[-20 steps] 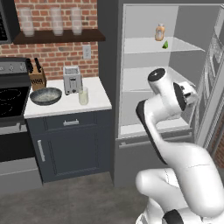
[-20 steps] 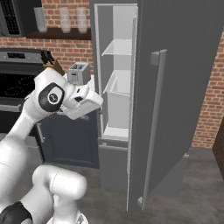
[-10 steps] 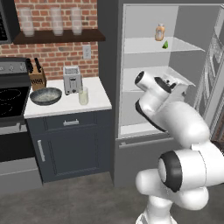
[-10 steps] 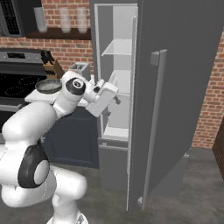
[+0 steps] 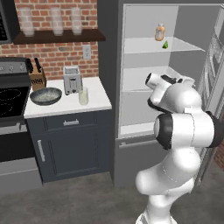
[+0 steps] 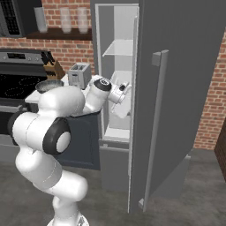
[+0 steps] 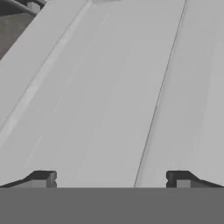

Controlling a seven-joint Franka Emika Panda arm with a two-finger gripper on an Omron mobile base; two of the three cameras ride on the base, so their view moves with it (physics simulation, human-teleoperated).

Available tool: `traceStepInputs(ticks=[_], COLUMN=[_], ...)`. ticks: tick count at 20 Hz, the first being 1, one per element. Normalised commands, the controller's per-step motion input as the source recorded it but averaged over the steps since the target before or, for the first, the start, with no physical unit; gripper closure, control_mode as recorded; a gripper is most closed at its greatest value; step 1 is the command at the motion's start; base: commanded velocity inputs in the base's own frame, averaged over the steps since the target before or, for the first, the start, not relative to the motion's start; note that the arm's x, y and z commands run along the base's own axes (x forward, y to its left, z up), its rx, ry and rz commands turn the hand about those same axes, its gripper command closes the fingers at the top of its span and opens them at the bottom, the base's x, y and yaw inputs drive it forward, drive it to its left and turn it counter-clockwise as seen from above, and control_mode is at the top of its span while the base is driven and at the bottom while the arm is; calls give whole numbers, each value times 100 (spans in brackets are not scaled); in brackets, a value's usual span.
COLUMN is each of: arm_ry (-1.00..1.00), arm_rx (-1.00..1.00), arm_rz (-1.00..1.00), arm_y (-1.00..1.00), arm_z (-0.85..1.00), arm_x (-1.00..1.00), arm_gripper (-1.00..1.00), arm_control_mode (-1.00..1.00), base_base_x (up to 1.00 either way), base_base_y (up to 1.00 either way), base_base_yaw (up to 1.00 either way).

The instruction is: Grab a lemon wedge from the fridge and one ice cube from the ice bowl, and put them in the glass of lemonade.

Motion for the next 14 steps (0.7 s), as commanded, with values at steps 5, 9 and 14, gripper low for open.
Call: traceStepInputs(ticks=[5,9,14], arm_ry=[2,0,-11], arm_rx=[0,0,1], arm_rz=[-5,-10,-8], arm_y=[-100,-100,-67], arm_z=[-19,-5,2], arm_x=[-41,-59,-83], arm_gripper=[-100,-100,-100], arm_control_mode=[-100,-100,-100], base_base_x=[0,0,0], base_base_y=[0,0,0], base_base_yaw=[0,0,0])
